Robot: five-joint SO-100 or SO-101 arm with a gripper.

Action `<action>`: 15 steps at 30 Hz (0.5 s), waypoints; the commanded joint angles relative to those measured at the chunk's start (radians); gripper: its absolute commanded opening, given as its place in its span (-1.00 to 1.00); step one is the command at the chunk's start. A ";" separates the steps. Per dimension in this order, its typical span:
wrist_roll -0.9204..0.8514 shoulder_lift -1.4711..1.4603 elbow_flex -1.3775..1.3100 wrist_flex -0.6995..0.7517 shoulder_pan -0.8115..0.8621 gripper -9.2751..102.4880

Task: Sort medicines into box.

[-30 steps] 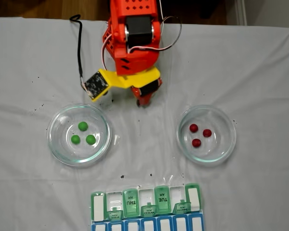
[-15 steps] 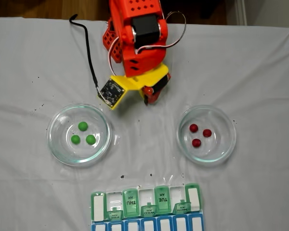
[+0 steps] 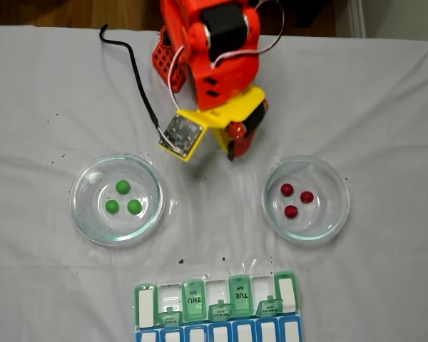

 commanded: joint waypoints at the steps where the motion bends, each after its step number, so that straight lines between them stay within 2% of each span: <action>1: 0.028 0.018 -0.186 -0.025 -0.028 -0.84; 6: 0.087 -0.083 -0.288 -0.048 -0.084 -0.84; 15: 0.195 -0.589 -0.695 -0.034 -0.153 -0.84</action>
